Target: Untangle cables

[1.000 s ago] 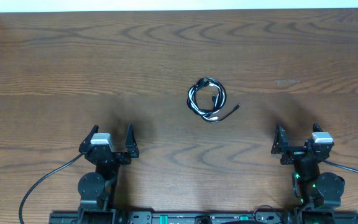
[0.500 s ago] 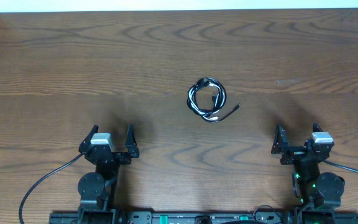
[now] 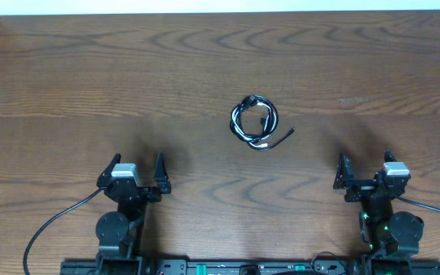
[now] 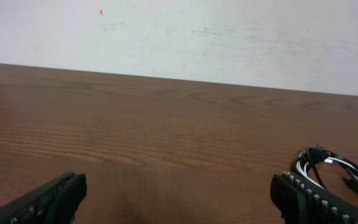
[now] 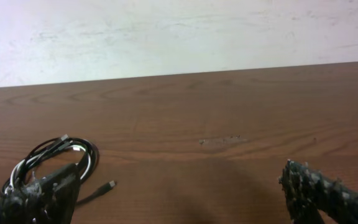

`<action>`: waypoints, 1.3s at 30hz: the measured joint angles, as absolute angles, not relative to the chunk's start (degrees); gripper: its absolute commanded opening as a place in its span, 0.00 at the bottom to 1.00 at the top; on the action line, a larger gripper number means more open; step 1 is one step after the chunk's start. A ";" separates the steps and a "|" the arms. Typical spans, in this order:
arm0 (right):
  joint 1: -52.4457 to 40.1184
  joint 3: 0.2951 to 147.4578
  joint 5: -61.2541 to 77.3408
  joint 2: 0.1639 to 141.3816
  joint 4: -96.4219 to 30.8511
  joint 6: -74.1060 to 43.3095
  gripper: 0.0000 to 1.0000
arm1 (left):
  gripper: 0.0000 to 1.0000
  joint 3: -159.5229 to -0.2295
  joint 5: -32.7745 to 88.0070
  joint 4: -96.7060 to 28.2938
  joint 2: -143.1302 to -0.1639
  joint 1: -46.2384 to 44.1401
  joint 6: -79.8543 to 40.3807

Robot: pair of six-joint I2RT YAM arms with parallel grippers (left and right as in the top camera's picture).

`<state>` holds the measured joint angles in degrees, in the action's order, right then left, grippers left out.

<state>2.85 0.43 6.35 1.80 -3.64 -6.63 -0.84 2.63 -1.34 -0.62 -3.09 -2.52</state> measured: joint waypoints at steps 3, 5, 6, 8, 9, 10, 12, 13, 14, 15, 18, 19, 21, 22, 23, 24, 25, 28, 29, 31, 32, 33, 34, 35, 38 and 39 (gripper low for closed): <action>2.85 0.43 6.33 1.80 -3.64 -6.63 0.99 | 0.99 -0.84 2.63 -1.37 -0.62 -3.09 -2.48; 2.85 0.43 6.33 1.80 -3.64 -6.63 0.99 | 0.99 -0.84 2.61 -1.34 -0.62 -3.09 -2.11; 2.85 0.43 6.35 1.80 -3.62 -6.63 0.99 | 0.99 -0.84 2.61 -1.34 -0.62 -3.09 -1.58; 2.85 0.43 6.35 1.80 -3.64 -6.63 0.99 | 0.99 -0.84 2.61 -1.32 -0.62 -3.09 -1.17; 2.85 0.43 6.35 1.80 -3.64 -6.63 0.99 | 0.99 -0.84 2.61 -1.32 -0.62 -3.09 -0.99; 2.85 0.43 6.35 1.80 -3.64 -6.63 0.99 | 0.99 -0.84 2.61 -1.30 -0.62 -3.09 -0.95; 2.85 0.43 6.35 1.80 -3.64 -6.63 0.99 | 0.99 -0.84 2.61 -1.32 -0.62 -3.09 -0.67; 2.85 0.43 6.35 1.80 -3.64 -6.63 0.99 | 0.99 -0.84 2.61 -1.32 -0.62 -3.09 -0.54; 2.85 0.43 6.35 1.80 -3.64 -6.63 0.99 | 0.99 -0.84 2.61 -1.32 -0.62 -3.09 -0.32; 2.85 0.43 6.35 1.80 -3.64 -6.63 0.99 | 0.99 -0.84 2.61 -1.30 -0.62 -3.09 -0.16; 2.85 0.43 6.35 1.80 -3.64 -6.63 0.99 | 0.99 -0.84 2.61 -1.30 -0.62 -3.09 -0.10; 2.85 0.43 6.35 1.80 -3.64 -6.63 0.99 | 0.99 -0.84 2.61 -1.32 -0.62 -3.09 -0.08; 2.85 0.43 6.33 1.80 -3.64 -6.63 0.99 | 0.99 -0.84 2.61 -1.32 -0.62 -3.09 0.01; 2.85 0.43 6.33 1.80 -3.64 -6.63 0.99 | 0.99 -0.84 2.61 -1.32 -0.62 -3.09 0.03; 2.85 0.43 6.33 1.80 -3.64 -6.63 0.99 | 0.99 -0.84 2.61 -1.30 -0.62 -3.09 0.03; 2.85 0.43 6.33 1.80 -3.64 -6.63 0.99 | 0.99 -0.84 2.61 -1.32 -0.62 -3.09 0.03; 2.85 0.43 6.33 1.80 -3.64 -6.63 0.99 | 0.99 -0.84 2.61 -1.32 -0.62 -3.09 0.03; 2.85 0.43 6.33 1.80 -3.64 -6.63 0.99 | 0.99 -0.84 2.61 -1.30 -0.62 -3.09 0.12; 2.85 0.43 6.33 1.80 -3.64 -6.63 0.99 | 0.99 -0.84 2.61 -1.30 -0.62 -3.09 0.32; 2.85 0.43 6.35 1.80 -3.64 -6.63 0.99 | 0.99 -0.84 2.61 -1.30 -0.62 -3.09 0.51; 2.85 0.43 6.39 1.80 -3.60 -6.63 0.99 | 0.99 -0.84 2.61 -1.32 -0.62 -3.09 0.56; 2.85 0.43 6.50 1.80 -3.55 -6.63 0.99 | 0.99 -0.84 2.61 -1.30 -0.62 -3.09 0.69; 2.85 0.43 6.81 1.80 -3.44 -6.63 0.99 | 0.99 -0.89 2.61 -1.34 -0.62 -3.09 0.75; 2.85 0.43 7.27 1.80 -3.27 -6.63 0.99 | 0.99 -1.02 2.61 -1.52 -0.64 -3.09 0.93; 2.85 0.43 9.19 1.80 -2.61 -6.70 0.99 | 0.99 -2.28 2.39 -3.40 -1.06 -3.09 0.86; 2.85 0.43 9.87 1.80 -2.22 -6.76 0.99 | 0.99 -2.76 2.20 -3.92 -1.61 -3.09 0.69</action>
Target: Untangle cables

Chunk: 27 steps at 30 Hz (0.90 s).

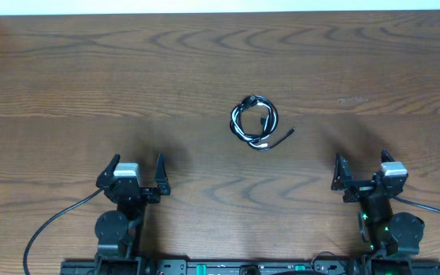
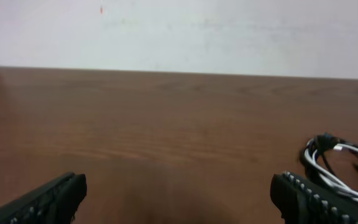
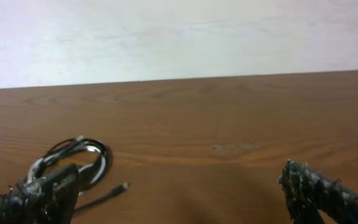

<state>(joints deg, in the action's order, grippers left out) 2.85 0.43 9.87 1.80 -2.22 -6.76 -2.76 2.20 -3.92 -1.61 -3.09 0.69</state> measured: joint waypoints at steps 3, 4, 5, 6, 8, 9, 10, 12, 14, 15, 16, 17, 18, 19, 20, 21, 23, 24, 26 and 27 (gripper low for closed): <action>2.85 0.75 12.27 1.87 -1.54 -6.81 0.99 | 0.99 -6.26 2.28 -4.73 -4.89 -3.09 0.23; 2.85 1.17 13.10 2.04 -1.52 -6.81 0.99 | 0.99 -7.94 2.57 -4.84 -6.13 -3.09 0.23; 2.85 1.78 13.78 2.39 -1.52 -6.81 0.99 | 0.99 -10.52 2.90 -4.97 -7.99 -3.09 0.21; 2.85 2.81 14.57 3.07 -1.56 -6.90 0.99 | 0.99 -12.69 3.29 -4.99 -9.47 -3.09 0.23; 2.87 4.97 15.46 4.73 -1.76 -7.11 0.99 | 0.99 -17.74 4.12 -4.99 -13.04 -3.09 0.23; 2.85 6.44 15.79 5.85 -2.04 -7.22 0.99 | 0.99 -19.99 4.47 -4.99 -14.72 -3.09 0.23; 2.87 8.16 16.14 7.35 -2.17 -7.22 0.99 | 0.99 -22.06 5.08 -5.02 -16.45 -3.09 0.23; 2.87 12.23 16.82 10.85 -2.35 -7.25 0.99 | 0.99 -25.80 6.85 -5.43 -19.70 -3.09 0.23; 2.87 16.97 18.28 15.25 -2.87 -7.27 0.99 | 0.99 -28.67 9.26 -5.78 -22.46 -3.09 0.21; 2.87 19.35 19.14 17.54 -3.27 -7.27 0.99 | 0.99 -30.13 10.87 -5.98 -24.08 -3.09 0.23; 2.85 21.41 19.88 19.59 -3.81 -7.27 0.99 | 0.99 -31.40 12.36 -6.11 -25.47 -3.09 0.23; 2.87 23.81 20.64 22.00 -4.69 -7.27 0.99 | 0.99 -32.88 13.96 -6.39 -27.20 -3.09 0.21; 2.87 26.02 21.32 24.25 -5.43 -7.29 0.99 | 1.00 -34.35 15.49 -6.94 -28.88 -3.09 0.23; 2.87 29.15 22.26 27.46 -6.48 -7.29 0.99 | 0.99 -36.38 17.19 -8.16 -31.22 -3.09 0.23; 2.87 30.79 22.87 29.12 -7.49 -7.29 0.99 | 0.99 -37.85 18.31 -9.06 -32.93 -3.09 0.23; 2.87 33.50 23.79 31.75 -9.21 -7.40 0.99 | 0.99 -40.05 19.46 -11.53 -35.29 -3.09 0.21; 2.87 39.29 25.65 37.26 -12.47 -7.49 0.99 | 0.99 -44.71 21.26 -16.29 -40.18 -3.09 0.23; 2.87 41.76 26.46 39.46 -14.17 -7.40 0.99 | 0.99 -47.57 21.98 -19.09 -43.07 -3.09 0.25; 2.87 47.83 28.21 44.82 -19.14 -7.35 0.99 | 0.99 -53.45 23.05 -25.26 -48.82 -3.09 0.23; 2.85 51.03 29.06 47.57 -21.78 -7.01 0.99 | 0.99 -56.40 23.75 -28.62 -51.59 -3.09 0.25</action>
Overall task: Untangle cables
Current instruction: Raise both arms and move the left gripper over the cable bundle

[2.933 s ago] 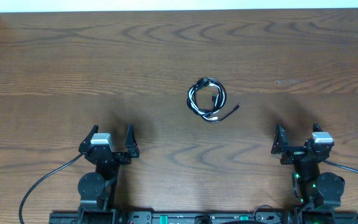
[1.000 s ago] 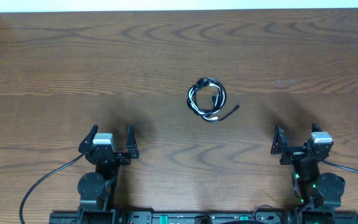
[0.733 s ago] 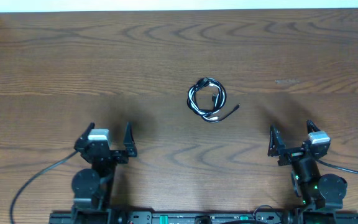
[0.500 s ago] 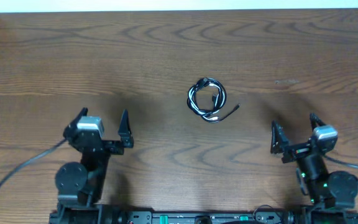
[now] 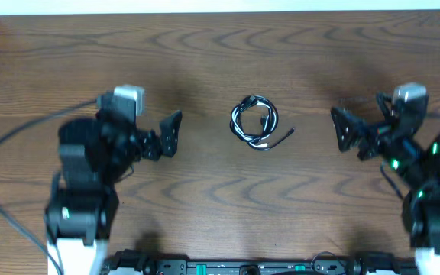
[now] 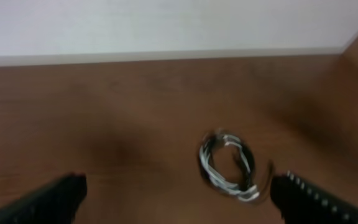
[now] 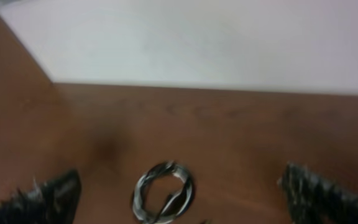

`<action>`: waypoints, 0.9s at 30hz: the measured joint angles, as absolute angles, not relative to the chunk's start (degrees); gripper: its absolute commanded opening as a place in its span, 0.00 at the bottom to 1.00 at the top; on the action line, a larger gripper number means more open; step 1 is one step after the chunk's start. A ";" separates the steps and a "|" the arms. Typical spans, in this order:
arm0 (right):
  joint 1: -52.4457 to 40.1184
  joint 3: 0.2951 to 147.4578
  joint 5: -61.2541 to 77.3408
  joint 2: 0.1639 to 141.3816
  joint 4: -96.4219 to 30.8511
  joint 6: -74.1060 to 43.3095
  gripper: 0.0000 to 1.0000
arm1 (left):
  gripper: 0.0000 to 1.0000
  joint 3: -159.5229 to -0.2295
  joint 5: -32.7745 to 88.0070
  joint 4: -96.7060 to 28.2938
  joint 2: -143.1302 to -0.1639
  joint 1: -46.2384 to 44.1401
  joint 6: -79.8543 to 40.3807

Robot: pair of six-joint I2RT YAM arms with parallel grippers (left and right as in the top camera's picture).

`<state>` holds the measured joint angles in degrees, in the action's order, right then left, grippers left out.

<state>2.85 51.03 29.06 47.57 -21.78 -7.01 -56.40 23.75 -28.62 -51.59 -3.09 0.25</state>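
A small coil of black and white cables [image 5: 254, 122] lies on the wooden table [image 5: 220, 46], one plug end trailing out to its right. My left gripper [image 5: 163, 137] hangs open to the left of the coil, turned towards it. To the coil's right my right gripper [image 5: 357, 136] is also open and faces it. Blurred in the left wrist view, the coil [image 6: 227, 168] lies ahead between the wide-apart fingers [image 6: 48, 199]. The right wrist view shows the coil [image 7: 163, 193] ahead, left of centre, between its fingers [image 7: 319, 193]. Neither gripper holds anything.
A white wall [image 6: 166, 25] runs along the table's far edge. A scuff mark [image 5: 354, 100] sits on the wood near the right gripper. Black arm cables [image 5: 6, 153] trail on the left side.
Both arms have left their low positions at the table's front edge. They now stand raised and further forward, flanking the coil and tilted down at it. The coil has not moved.
At both earlier moments both arms sat at the front edge with open grippers looking level across the table, the coil lying untouched in the middle. Now both grippers are up beside the coil, still open.
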 measured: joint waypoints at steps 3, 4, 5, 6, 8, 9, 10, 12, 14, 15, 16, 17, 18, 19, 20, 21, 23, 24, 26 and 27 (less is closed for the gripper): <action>2.87 60.14 31.31 55.07 -28.42 -5.91 0.99 | 0.99 -66.67 25.58 -37.78 -60.71 -3.09 0.14; 2.87 63.40 31.94 57.58 -31.86 -5.37 0.99 | 0.99 -70.65 25.67 -42.04 -64.01 -3.09 0.21; 2.85 66.11 32.69 59.75 -33.80 -5.04 0.99 | 0.99 -73.78 25.82 -45.39 -66.67 -3.09 0.21; 2.85 69.67 33.54 62.46 -36.40 -4.69 0.99 | 0.99 -77.21 25.96 -49.04 -69.38 -3.09 0.21; 2.87 76.14 35.27 67.66 -40.77 -3.86 0.99 | 0.99 -84.62 26.41 -55.64 -75.53 -3.09 0.21; 2.87 79.11 36.23 70.11 -42.92 -3.66 0.99 | 0.99 -87.26 26.52 -57.82 -77.76 -3.09 0.23; 2.87 81.60 37.15 72.34 -44.66 -3.16 0.99 | 0.99 -89.76 26.68 -59.92 -79.90 -3.09 0.21; 2.87 86.06 39.35 77.25 -46.24 -2.17 0.99 | 0.99 -93.69 26.76 -62.04 -83.94 -3.09 0.21; 2.87 87.68 40.69 80.40 -44.95 -1.72 0.99 | 0.99 -95.20 26.94 -61.04 -86.65 -3.09 0.19; 2.87 87.85 41.17 81.82 -43.75 -1.48 0.99 | 0.99 -95.50 26.92 -60.90 -87.72 -3.09 0.19; 2.85 87.99 41.54 83.22 -42.48 -1.48 0.99 | 0.99 -95.61 26.94 -60.86 -88.82 -3.09 0.16; 2.85 88.05 41.89 84.66 -41.41 -1.87 0.99 | 0.99 -95.61 27.03 -60.73 -89.76 -3.09 -0.05; 2.83 88.07 42.09 85.97 -40.62 -2.50 0.99 | 0.99 -95.61 27.27 -60.01 -90.50 -3.09 -0.19; 2.74 88.07 42.24 87.18 -40.05 -3.36 0.98 | 0.99 -95.61 27.77 -58.94 -91.31 -3.09 -0.43; 2.50 88.07 42.35 88.71 -39.72 -4.40 0.94 | 0.99 -95.61 28.49 -57.95 -92.16 -3.09 -0.78; 2.28 88.07 42.44 89.69 -39.70 -5.04 0.93 | 0.99 -95.61 29.10 -57.39 -92.75 -3.11 -1.13; 1.61 88.07 42.63 92.12 -39.88 -6.09 0.89 | 0.95 -95.61 30.48 -56.27 -94.56 -3.40 -1.61; 1.43 88.07 42.70 93.03 -40.03 -6.39 0.86 | 0.93 -95.64 31.00 -55.88 -95.46 -3.64 -1.78; 1.15 88.07 42.76 94.65 -40.71 -7.11 0.84 | 0.87 -95.74 31.68 -55.02 -97.97 -4.80 -1.96; 1.15 88.07 42.70 95.26 -41.06 -7.25 0.83 | 0.85 -95.74 31.75 -54.54 -99.37 -5.63 -2.17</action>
